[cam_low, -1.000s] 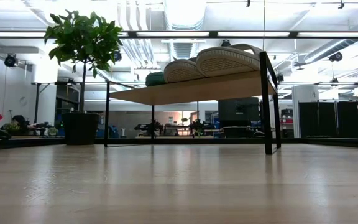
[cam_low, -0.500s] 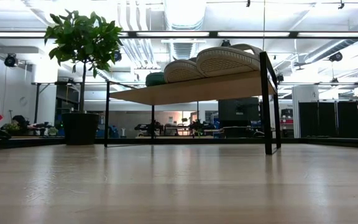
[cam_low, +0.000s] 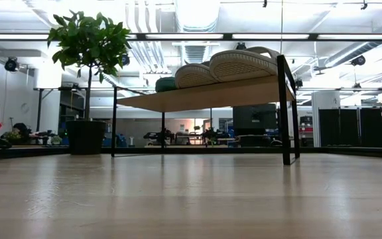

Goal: Pick and place slides into the shelf
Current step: Put the green slide on the shelf

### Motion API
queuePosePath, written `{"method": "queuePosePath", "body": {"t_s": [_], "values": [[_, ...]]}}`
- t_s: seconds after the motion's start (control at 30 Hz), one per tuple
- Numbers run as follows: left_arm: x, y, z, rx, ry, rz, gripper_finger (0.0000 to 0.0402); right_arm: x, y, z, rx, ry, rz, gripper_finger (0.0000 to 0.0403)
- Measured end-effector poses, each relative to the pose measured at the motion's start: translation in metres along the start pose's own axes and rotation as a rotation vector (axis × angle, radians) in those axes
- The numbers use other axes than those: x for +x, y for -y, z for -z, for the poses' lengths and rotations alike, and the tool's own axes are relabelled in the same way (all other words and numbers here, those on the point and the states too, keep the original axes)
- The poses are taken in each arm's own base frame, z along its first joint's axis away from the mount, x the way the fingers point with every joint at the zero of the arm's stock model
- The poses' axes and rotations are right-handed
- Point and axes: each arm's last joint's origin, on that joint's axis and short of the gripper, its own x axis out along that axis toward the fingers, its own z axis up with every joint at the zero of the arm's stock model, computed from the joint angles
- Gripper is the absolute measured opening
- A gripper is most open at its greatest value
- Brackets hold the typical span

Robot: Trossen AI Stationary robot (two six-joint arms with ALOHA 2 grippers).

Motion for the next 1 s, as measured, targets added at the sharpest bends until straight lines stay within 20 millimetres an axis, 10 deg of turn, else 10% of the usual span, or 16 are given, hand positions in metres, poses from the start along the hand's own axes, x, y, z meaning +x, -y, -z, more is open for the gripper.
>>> {"method": "queuePosePath", "body": {"t_s": [0.43, 0.67, 1.0], "values": [[0.059, 0.02, -0.004, 0.208, -0.342, -0.037, 0.0244, 0.001, 0.0, 0.0, 0.01, -0.004, -0.008, 0.0035], [0.114, 0.048, -0.004, 0.624, -0.587, -0.282, 0.0244, 0.001, 0.0, 0.005, 0.03, -0.05, -0.012, 0.0035], [0.124, 0.067, -0.002, 0.852, -0.669, -0.46, 0.0244, -0.008, 0.003, 0.008, 0.056, -0.057, 0.016, 0.0035]]}}
